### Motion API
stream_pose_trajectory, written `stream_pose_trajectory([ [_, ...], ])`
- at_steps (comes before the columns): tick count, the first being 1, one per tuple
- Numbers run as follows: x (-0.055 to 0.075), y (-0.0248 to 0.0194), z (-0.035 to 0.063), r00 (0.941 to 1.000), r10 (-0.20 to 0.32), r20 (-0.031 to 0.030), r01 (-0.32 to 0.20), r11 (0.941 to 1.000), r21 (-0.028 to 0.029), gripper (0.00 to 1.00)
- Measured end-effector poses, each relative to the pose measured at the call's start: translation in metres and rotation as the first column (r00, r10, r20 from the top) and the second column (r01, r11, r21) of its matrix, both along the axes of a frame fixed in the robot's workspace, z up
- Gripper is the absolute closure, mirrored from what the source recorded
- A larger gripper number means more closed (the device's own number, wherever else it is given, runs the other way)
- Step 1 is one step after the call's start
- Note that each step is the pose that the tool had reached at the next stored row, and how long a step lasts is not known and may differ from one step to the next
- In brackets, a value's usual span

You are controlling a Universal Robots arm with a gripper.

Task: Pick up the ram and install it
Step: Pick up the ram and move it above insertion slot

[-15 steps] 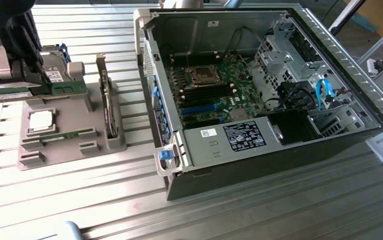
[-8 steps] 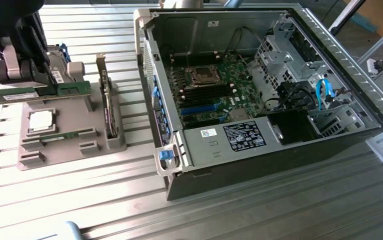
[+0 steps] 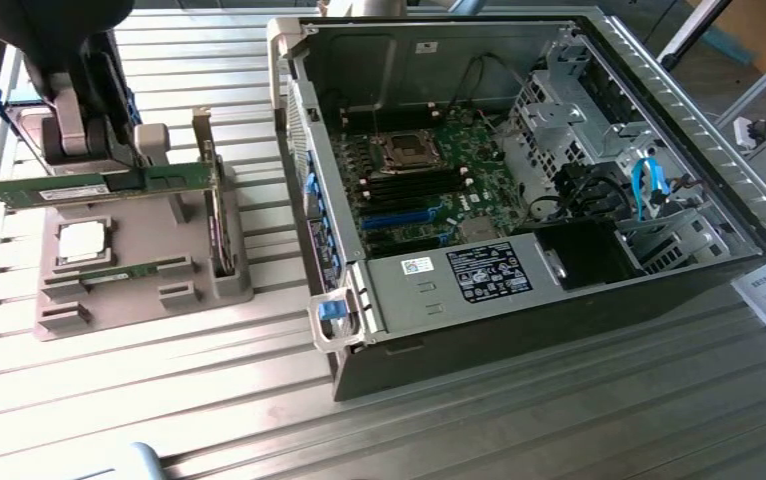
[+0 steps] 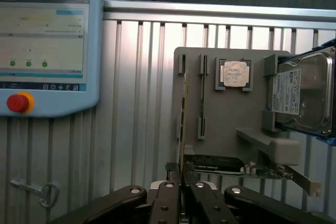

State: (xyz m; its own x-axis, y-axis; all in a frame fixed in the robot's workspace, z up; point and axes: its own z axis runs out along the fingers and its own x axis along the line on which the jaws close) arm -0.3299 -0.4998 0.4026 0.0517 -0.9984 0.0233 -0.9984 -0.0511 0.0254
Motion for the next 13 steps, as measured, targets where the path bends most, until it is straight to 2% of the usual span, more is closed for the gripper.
stream_pose_trajectory([
  [3, 0.007, 0.0000, 0.0000, 1.0000, -0.003, 0.0000, 0.003, 1.0000, -0.0024, 0.86],
  [9, 0.020, 0.0000, 0.0000, 0.9999, -0.010, 0.0000, 0.010, 0.9999, -0.0105, 0.86],
  [13, 0.026, 0.0000, -0.0001, 0.9999, -0.015, 0.0001, 0.015, 0.9998, -0.0118, 0.86],
])
